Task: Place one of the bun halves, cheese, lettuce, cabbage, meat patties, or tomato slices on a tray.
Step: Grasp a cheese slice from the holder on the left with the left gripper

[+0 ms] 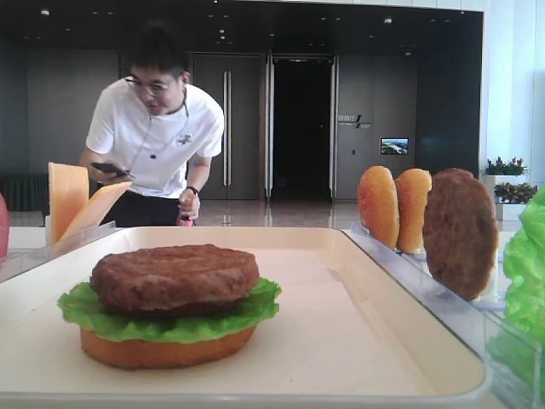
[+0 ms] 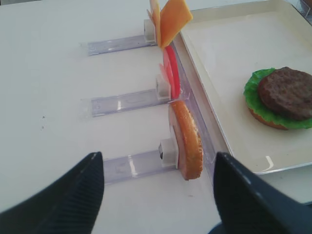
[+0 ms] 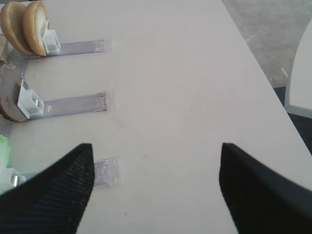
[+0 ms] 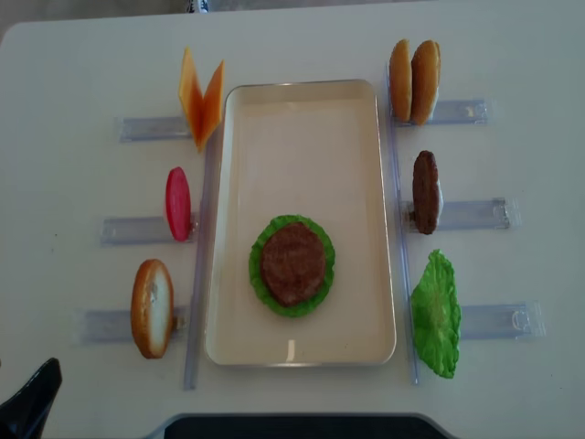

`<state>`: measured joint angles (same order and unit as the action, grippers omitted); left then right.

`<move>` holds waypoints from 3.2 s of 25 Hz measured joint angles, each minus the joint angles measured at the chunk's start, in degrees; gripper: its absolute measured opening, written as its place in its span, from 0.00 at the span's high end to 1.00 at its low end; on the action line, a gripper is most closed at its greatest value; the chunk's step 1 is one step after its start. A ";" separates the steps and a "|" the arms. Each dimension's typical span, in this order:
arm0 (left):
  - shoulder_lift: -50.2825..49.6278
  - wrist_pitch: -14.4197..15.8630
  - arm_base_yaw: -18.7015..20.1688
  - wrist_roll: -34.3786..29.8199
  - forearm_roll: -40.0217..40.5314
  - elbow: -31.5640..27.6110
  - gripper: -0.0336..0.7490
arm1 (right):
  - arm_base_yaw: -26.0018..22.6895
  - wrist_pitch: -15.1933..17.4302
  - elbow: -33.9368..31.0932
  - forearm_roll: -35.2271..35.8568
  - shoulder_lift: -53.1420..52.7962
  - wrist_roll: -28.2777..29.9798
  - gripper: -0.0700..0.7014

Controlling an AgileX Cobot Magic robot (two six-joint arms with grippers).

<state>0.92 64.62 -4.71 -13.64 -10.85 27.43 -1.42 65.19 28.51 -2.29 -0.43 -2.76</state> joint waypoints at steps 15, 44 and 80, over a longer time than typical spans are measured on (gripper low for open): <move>0.00 0.00 0.00 0.00 0.00 0.00 0.27 | 0.00 0.00 0.00 0.00 0.00 0.00 0.21; 0.00 0.00 0.00 0.00 0.00 0.00 0.27 | 0.00 0.00 0.00 0.00 0.00 0.00 0.21; -22.65 1.13 0.00 2.54 5.84 9.52 0.26 | 0.00 0.00 0.00 0.00 0.00 0.00 0.21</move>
<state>-21.73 65.75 -4.71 -11.11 -5.01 36.96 -1.42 65.19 28.51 -2.29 -0.43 -2.76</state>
